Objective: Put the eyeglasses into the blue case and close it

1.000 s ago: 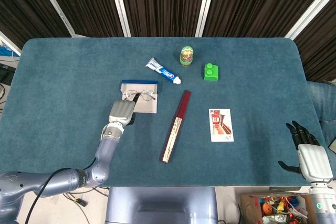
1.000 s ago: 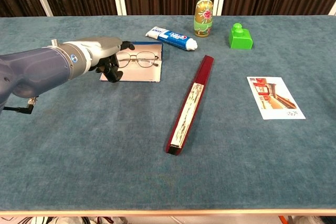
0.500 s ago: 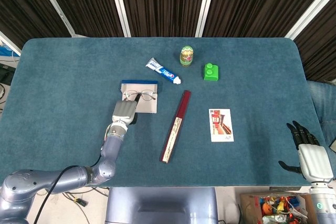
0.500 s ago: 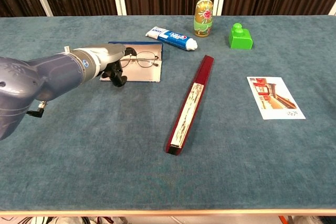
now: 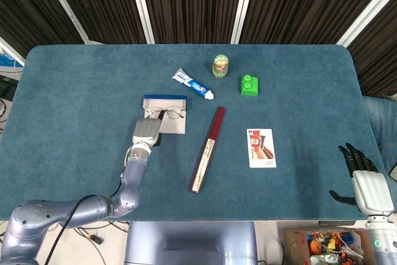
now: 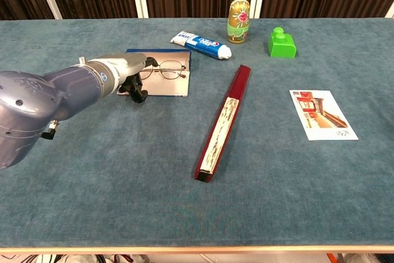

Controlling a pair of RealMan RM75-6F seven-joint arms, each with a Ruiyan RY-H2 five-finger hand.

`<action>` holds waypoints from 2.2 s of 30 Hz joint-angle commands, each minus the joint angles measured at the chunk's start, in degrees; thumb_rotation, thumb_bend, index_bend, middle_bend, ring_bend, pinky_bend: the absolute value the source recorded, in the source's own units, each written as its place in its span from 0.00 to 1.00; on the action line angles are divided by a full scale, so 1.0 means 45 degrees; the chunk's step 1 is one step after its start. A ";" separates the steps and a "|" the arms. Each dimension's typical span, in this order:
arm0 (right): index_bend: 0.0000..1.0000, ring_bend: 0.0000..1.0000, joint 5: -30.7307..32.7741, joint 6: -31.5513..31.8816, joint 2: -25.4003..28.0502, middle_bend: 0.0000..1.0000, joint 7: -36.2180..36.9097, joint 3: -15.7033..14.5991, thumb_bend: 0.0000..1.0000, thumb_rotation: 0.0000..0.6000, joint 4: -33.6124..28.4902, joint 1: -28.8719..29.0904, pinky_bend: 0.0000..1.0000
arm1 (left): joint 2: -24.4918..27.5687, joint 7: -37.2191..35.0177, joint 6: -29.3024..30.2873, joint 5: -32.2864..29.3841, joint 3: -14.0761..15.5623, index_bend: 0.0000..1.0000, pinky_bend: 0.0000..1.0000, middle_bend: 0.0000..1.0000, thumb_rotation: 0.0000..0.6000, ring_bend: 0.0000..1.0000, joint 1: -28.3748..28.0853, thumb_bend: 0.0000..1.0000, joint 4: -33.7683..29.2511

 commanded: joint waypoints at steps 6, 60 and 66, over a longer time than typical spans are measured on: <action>0.04 0.09 0.0013 0.0001 -0.0007 0.00 -0.0015 0.0001 0.05 1.00 0.0004 -0.0002 0.18 | -0.0077 -0.0102 -0.0119 -0.0018 0.0076 0.00 0.84 0.74 1.00 0.81 -0.0050 0.53 0.0162; 0.04 0.09 0.0289 -0.0199 0.0060 0.00 -0.0146 0.0010 0.05 1.00 -0.0139 0.0020 0.18 | -0.1078 0.0051 -0.0479 -0.0091 -0.0402 0.00 0.84 0.74 1.00 0.81 -0.0763 0.53 0.2704; 0.04 0.09 0.0295 -0.0198 0.0067 0.00 -0.0139 0.0012 0.05 1.00 -0.0142 0.0018 0.18 | -0.1222 0.0189 -0.0603 -0.0152 -0.0539 0.00 0.84 0.74 1.00 0.81 -0.0932 0.53 0.3105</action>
